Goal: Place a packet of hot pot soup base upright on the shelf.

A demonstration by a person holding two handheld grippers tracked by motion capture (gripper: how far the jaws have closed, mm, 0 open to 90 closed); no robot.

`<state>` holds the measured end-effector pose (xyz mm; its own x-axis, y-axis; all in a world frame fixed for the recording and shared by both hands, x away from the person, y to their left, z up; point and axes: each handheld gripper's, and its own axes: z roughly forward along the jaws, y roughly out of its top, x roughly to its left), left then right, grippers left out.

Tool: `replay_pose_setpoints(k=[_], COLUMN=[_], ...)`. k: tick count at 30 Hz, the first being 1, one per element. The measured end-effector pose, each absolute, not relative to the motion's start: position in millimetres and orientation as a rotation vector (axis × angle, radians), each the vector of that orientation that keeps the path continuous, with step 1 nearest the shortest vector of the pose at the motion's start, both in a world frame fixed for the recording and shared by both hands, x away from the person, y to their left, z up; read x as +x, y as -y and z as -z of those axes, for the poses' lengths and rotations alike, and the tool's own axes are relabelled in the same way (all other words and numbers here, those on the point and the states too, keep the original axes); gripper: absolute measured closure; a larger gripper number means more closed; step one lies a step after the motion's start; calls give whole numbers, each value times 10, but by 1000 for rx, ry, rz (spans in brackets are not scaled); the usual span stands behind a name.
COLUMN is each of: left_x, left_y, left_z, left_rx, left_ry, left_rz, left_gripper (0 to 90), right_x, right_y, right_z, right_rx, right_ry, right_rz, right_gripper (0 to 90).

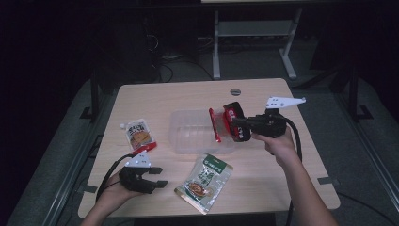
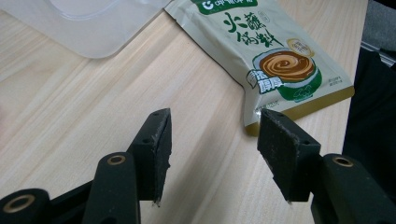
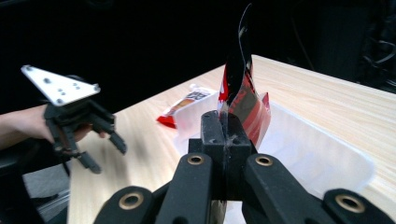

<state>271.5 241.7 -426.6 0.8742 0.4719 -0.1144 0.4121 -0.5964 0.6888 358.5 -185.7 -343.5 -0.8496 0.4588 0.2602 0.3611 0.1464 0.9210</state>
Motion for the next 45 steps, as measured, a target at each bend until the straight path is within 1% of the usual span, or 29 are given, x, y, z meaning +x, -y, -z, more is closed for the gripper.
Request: replay_pose_setpoints(k=[9,45], left_x=[2724,2718], left_y=[-2407,-2366], left_z=[4276,4316], left_rx=[2288,2315], left_ry=[-630,-606], left_rz=[-101,-66], left_gripper=[442,442], right_x=[3633,3658], right_y=[1915,1697], right_z=[3522,3679], right_rx=[890,948], right_ry=[-2312,-2381], right_rz=[-1759,-1588], right_gripper=[900,891])
